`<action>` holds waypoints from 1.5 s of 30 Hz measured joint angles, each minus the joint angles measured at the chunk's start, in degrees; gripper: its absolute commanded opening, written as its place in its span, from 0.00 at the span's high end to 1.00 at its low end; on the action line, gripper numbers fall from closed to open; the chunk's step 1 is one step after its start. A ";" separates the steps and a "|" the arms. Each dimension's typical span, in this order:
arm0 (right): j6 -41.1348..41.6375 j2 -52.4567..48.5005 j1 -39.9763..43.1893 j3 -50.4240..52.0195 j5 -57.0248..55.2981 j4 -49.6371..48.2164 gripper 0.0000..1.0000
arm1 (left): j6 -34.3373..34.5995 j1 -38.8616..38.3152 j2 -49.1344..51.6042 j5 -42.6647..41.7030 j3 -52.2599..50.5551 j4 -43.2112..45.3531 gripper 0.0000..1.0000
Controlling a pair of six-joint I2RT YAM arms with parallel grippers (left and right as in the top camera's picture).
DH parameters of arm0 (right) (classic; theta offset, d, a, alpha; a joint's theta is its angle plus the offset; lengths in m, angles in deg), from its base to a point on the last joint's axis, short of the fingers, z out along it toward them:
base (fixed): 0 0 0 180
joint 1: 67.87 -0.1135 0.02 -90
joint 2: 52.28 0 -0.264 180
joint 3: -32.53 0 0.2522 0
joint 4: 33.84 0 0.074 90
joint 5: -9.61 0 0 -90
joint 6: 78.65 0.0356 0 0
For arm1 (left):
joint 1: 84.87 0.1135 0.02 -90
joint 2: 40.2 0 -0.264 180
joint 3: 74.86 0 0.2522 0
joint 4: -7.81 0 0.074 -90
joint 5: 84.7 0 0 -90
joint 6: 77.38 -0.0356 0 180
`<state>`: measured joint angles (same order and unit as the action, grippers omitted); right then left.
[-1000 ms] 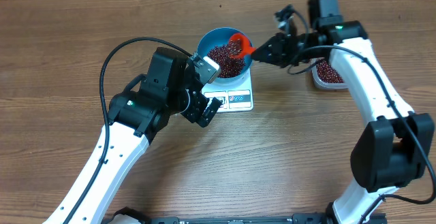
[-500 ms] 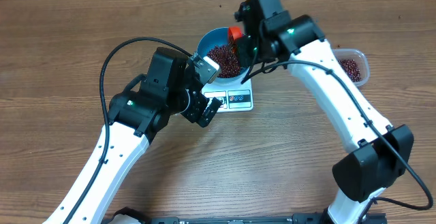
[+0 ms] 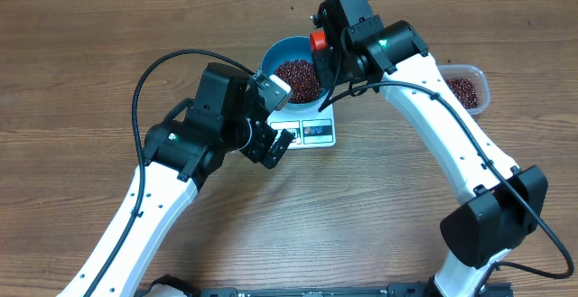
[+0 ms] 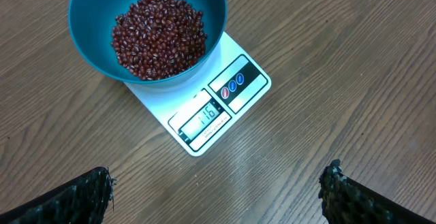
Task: Scoop item into bowl and weigh 150g on scale
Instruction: 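Tip the scoop to pour beans into the teal bowl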
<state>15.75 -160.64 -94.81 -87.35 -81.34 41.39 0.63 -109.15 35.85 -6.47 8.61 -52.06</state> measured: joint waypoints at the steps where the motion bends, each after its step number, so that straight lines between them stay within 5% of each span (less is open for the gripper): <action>1: 0.00 0.00 0.00 0.00 0.00 -0.04 0.96 | 0.00 0.00 0.00 0.00 0.00 0.00 0.00; 26: -1.86 0.00 4.20 0.00 6.97 0.13 0.96 | 0.00 0.00 0.00 0.00 0.00 0.00 0.00; 45: -17.40 0.00 3.10 0.00 7.13 2.40 0.96 | 0.02 0.00 0.00 -0.02 0.00 0.00 0.01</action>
<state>-1.65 -160.64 -91.71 -87.35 -74.21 43.80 0.65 -109.15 35.85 -6.49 8.61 -52.06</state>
